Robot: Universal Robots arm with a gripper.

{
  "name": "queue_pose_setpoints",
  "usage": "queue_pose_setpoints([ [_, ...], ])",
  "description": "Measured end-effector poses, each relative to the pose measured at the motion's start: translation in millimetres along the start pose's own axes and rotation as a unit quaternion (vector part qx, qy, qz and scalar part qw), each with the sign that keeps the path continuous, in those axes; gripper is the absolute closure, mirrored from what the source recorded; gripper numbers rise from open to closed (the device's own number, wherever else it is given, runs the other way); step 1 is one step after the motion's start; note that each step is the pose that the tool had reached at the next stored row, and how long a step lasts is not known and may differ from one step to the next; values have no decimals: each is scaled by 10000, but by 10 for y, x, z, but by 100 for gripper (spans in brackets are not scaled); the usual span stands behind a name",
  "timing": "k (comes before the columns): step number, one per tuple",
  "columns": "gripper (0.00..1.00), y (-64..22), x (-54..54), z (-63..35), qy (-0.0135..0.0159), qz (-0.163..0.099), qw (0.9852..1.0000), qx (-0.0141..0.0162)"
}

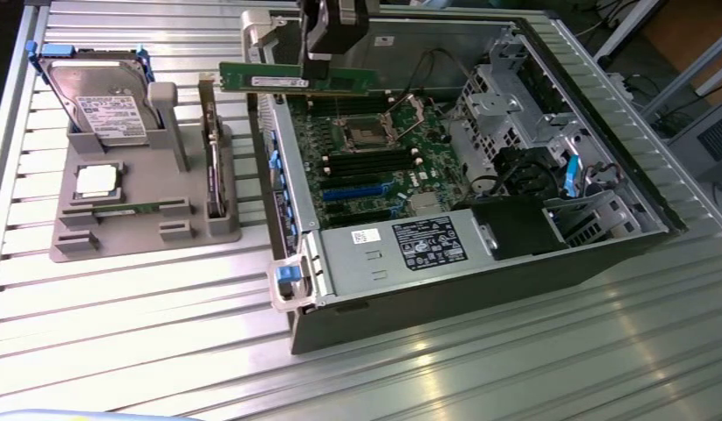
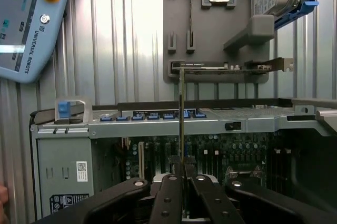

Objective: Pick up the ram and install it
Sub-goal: 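Pick up the ram and move it above insertion slot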

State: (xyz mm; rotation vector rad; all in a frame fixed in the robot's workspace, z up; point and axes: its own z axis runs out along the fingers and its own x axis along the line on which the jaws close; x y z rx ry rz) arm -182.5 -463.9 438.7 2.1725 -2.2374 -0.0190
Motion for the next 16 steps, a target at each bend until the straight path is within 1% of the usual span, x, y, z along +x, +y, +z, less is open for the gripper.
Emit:
queue_pose_setpoints([
  [16,88,-135,-4,-3,1,-9,10000,-21],
])
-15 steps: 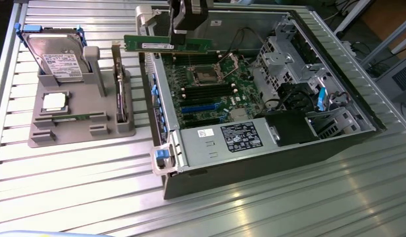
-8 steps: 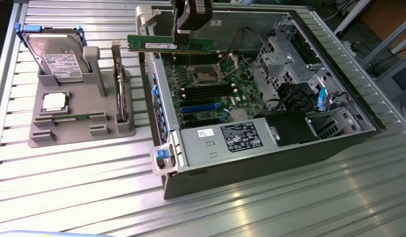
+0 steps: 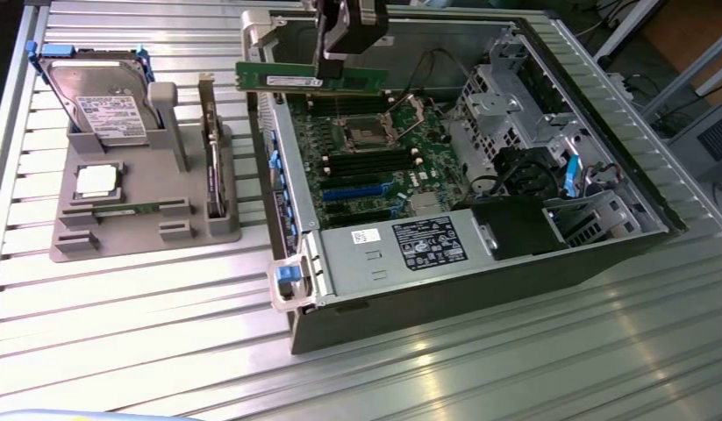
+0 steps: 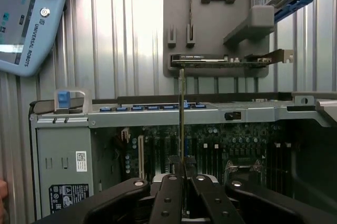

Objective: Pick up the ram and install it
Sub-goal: 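Pick up the ram and move it above insertion slot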

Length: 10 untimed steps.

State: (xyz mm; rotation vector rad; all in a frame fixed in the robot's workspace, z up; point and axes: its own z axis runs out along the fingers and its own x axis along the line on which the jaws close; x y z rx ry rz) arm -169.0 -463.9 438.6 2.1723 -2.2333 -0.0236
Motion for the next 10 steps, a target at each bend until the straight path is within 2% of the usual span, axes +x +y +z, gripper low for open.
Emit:
queue_pose_setpoints([
  [10,88,-54,-2,-2,0,-4,10000,-6],
])
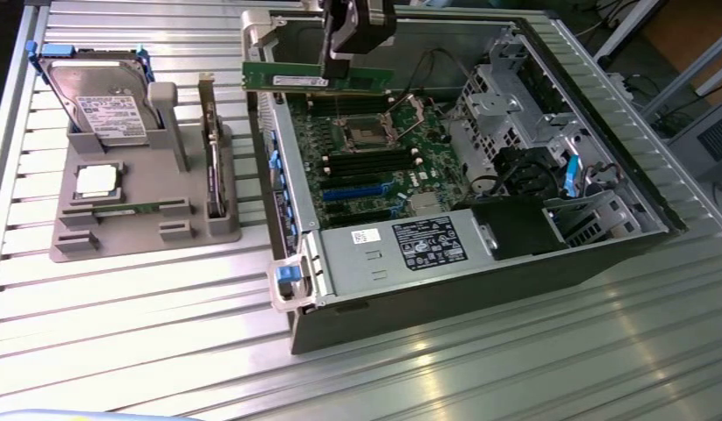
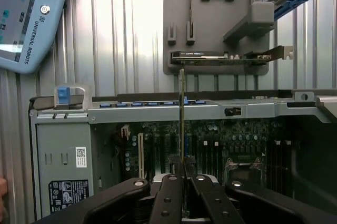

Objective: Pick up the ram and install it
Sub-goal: 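Pick up the ram and move it above insertion slot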

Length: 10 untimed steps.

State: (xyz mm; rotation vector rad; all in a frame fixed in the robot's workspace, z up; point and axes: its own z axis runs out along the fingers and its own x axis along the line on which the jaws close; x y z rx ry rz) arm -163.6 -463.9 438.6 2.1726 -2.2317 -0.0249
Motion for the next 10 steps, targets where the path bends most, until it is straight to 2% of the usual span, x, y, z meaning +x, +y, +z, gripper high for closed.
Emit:
queue_pose_setpoints([
  [10,88,-83,-5,-3,3,-7,10000,-12],
])
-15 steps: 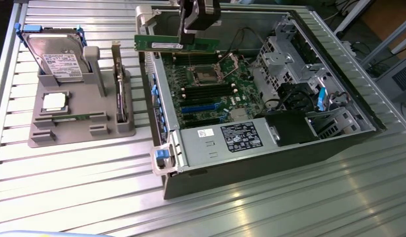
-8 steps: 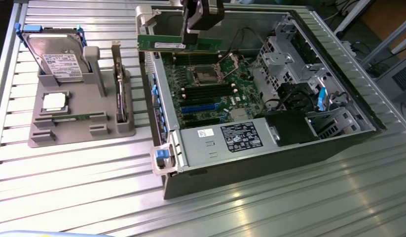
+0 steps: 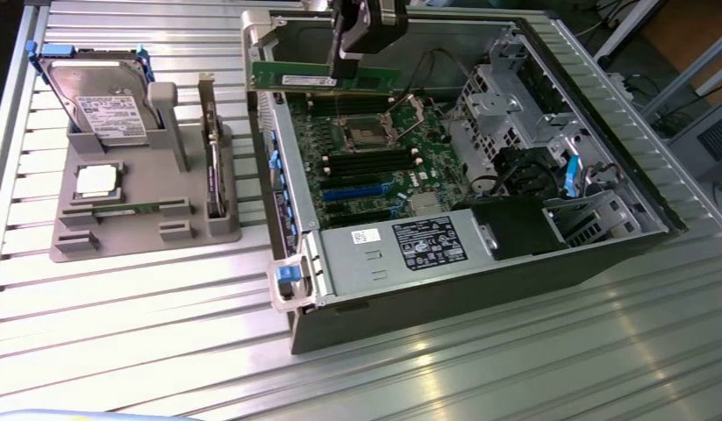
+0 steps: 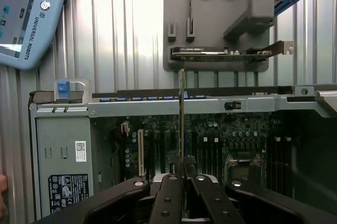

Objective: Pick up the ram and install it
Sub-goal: 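Pick up the ram and move it above insertion slot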

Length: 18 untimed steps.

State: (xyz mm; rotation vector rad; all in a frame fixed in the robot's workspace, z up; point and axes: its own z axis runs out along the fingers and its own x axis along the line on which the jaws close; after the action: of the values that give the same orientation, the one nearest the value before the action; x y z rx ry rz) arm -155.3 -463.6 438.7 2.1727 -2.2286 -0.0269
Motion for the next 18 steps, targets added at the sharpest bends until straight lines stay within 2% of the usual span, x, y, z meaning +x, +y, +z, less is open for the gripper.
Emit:
queue_pose_setpoints([
  [9,88,-110,-2,-3,1,-15,10000,-23],
  [12,88,-238,-6,-3,1,-20,10000,-41],
  [13,88,-326,-8,-3,2,-25,10000,-47],
  [16,88,-450,-12,-1,3,-31,10000,-48],
  [18,88,-496,-13,0,4,-33,10000,-48],
])
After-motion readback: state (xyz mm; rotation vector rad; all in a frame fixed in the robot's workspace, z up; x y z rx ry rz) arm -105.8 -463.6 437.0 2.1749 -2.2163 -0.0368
